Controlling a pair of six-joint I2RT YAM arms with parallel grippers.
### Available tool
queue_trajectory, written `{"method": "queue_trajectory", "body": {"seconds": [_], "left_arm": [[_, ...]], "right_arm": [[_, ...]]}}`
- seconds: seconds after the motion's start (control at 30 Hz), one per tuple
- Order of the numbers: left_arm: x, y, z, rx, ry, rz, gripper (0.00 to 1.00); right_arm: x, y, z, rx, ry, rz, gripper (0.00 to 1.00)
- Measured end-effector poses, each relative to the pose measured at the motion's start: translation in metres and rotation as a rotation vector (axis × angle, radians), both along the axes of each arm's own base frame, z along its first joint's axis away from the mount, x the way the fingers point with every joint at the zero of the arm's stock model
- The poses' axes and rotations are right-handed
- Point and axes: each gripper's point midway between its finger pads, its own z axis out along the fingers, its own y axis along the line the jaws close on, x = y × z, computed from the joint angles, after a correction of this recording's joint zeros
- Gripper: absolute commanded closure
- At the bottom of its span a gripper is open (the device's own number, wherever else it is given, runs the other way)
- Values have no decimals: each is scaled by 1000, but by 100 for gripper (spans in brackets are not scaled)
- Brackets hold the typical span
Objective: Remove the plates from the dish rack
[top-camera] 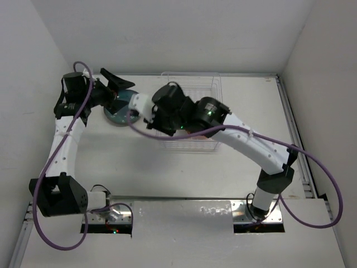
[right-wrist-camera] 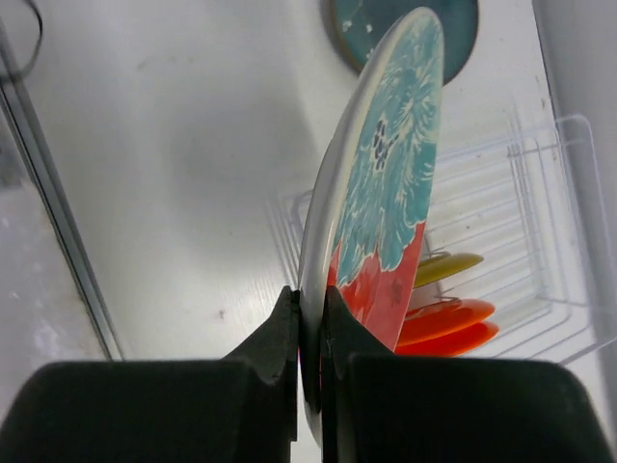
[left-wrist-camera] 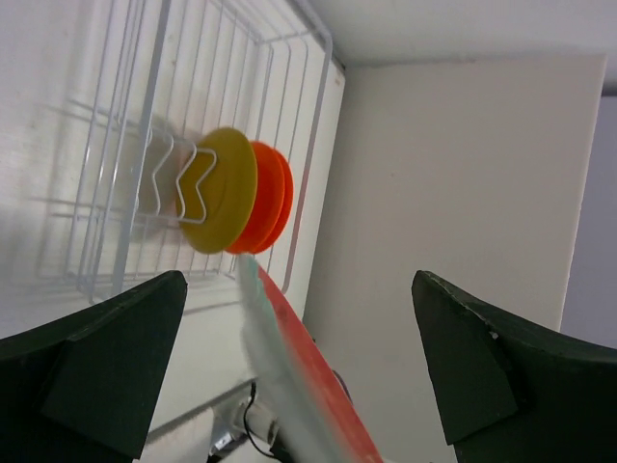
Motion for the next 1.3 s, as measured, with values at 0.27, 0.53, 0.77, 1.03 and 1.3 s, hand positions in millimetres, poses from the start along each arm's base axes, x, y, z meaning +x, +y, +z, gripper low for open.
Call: {"method": "queue_trajectory", "body": {"seconds": [0.27,0.53,0.77,1.03,1.3], "left_arm": [[-5,-27,-21,-28,86,-83,12],[-5,-20,-58,77,225,-79,35],[5,-17,-56,125,179,-98,100],[24,29,-73,133,167,42,100],[49,183,-120,389,132,619,100]], "right_arm": [[-14,24,-33,-257,-200,144,100],[20,34,-36,-341,-349,93,100],[26,44,-36,-328,-394,110,100],[48,59,-6,-100,-402,-25,1],[61,-45,37,163,-279,-323,1]]}}
